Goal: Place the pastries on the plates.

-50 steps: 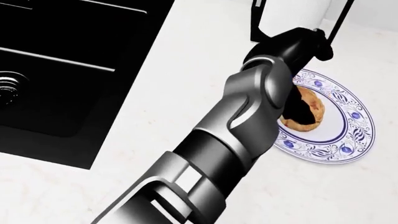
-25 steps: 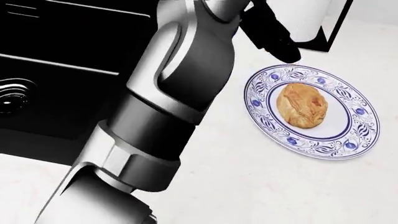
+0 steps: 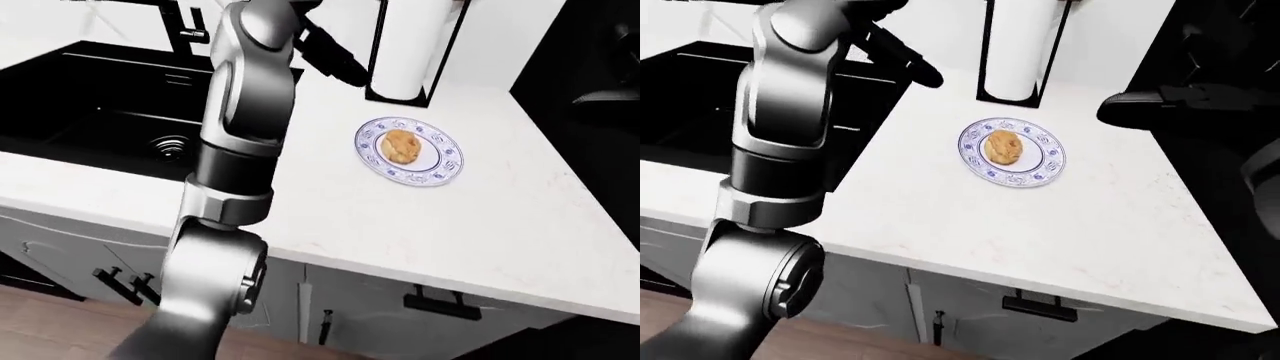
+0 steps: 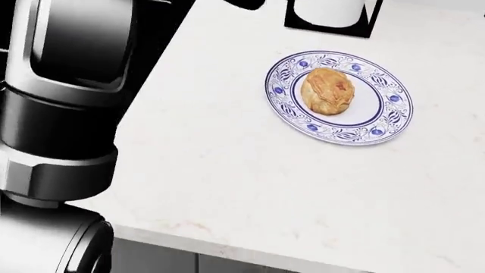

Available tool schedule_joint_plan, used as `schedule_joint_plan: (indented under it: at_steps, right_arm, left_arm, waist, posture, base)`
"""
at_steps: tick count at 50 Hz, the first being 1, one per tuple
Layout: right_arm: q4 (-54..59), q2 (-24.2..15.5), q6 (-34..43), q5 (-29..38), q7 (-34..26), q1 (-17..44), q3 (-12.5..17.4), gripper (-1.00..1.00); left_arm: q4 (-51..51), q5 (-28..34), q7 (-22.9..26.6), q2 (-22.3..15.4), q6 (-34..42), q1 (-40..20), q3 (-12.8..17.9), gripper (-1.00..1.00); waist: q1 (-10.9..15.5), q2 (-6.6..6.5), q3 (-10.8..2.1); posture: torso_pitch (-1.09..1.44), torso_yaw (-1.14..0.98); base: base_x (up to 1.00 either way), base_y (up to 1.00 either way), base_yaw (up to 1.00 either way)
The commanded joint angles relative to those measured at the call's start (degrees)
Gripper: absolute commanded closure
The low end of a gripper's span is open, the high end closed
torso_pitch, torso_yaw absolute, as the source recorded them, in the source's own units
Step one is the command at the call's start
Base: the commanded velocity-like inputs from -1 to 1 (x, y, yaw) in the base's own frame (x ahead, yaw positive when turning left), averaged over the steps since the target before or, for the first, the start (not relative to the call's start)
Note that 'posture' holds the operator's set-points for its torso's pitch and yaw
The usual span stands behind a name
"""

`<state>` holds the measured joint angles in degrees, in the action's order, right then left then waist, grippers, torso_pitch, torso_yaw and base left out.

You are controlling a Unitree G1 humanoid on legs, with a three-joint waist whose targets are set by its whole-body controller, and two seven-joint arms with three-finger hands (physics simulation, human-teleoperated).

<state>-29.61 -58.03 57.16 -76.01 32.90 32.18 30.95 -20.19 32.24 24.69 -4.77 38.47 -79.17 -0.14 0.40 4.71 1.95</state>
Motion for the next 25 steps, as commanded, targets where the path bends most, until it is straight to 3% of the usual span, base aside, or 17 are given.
schedule_joint_plan:
  at_steps: [1,4,6,9,10,11,12,14,15,23,25]
  right_arm:
    - [-0.51,-0.9,-1.0,0.38,0.45,1.66,0.36,-1.0]
    - [-0.66,-0.53,-0.58,0.43,1.0,2.6,-0.48,-1.0]
    - [-0.85,-0.37,-0.2,0.25,1.53,3.31,-0.84,-1.0]
    - [-0.95,0.09,-0.05,0.47,2.02,4.28,-1.63,-1.0]
    - [-1.03,0.24,0.06,0.55,2.11,4.42,-1.7,-1.0]
    - [-1.28,0.49,0.2,0.43,2.42,4.59,-1.83,-1.0]
    - [-1.44,0.67,0.33,0.34,2.64,4.7,-1.87,-1.0]
    - [-1.84,1.26,0.44,0.3,3.06,4.73,-2.03,-1.0]
    - [-1.96,1.46,0.45,0.46,3.0,4.66,-2.07,-1.0]
    - [-2.7,3.32,0.43,2.62,1.64,3.68,-1.6,-1.0]
    - [-3.1,3.59,0.59,2.45,2.0,3.76,-1.46,-1.0]
  left_arm:
    - [1.7,-0.84,-0.83,-1.65,-1.2,-2.67,0.8,-0.76]
    - [1.49,-1.9,-1.19,-3.1,-1.81,-2.16,1.12,-0.79]
    - [0.91,-2.79,-1.78,-3.87,-2.72,-1.66,1.49,-0.79]
    - [0.89,-3.95,-2.61,-4.39,-4.31,-0.32,1.63,-0.84]
    - [-0.16,-4.6,-3.49,-4.62,-5.52,0.08,2.02,-0.85]
    - [-1.47,-5.23,-4.91,-4.92,-7.54,0.7,2.38,-0.89]
    - [-2.96,-5.81,-6.12,-5.36,-9.33,0.99,2.65,-0.96]
    - [-3.03,-8.16,-8.56,-5.48,-10.21,1.4,3.95,-1.0]
    - [-2.21,-9.38,-9.38,-5.48,-9.6,1.45,4.42,-1.0]
    - [25.58,-13.47,-8.0,-5.97,3.48,14.22,3.06,-1.0]
    - [28.63,-14.02,-7.67,-6.12,4.8,16.25,3.22,-1.0]
  waist:
    - [0.16,0.97,-1.81]
    - [-0.16,0.59,-1.98]
    - [-0.52,-0.53,-0.99]
    - [-1.17,-3.84,-0.49]
    - [-1.17,-6.29,-1.04]
    - [-1.56,-6.68,-1.21]
    - [-1.22,-4.86,0.13]
    - [-1.36,-4.75,-1.45]
    - [-1.39,-4.45,-1.46]
    - [0.23,-1.24,0.12]
    - [0.58,-0.53,0.48]
  posture:
    - [0.0,0.0]
    - [0.0,0.0]
    - [0.0,0.0]
    - [0.0,0.0]
    - [0.0,0.0]
    - [0.0,0.0]
    - [0.0,0.0]
    - [0.0,0.0]
    - [0.0,0.0]
    - [0.0,0.0]
    - [0.0,0.0]
  base:
    - [-0.33,0.24,0.0]
    - [-0.29,0.32,0.0]
    - [-0.16,0.38,0.0]
    - [-0.07,0.41,0.0]
    - [-0.03,0.41,0.0]
    - [0.0,0.42,0.0]
    - [0.0,0.43,0.0]
    - [0.0,0.42,0.0]
    - [0.0,0.42,0.0]
    - [0.0,0.42,0.0]
    - [0.0,0.44,0.0]
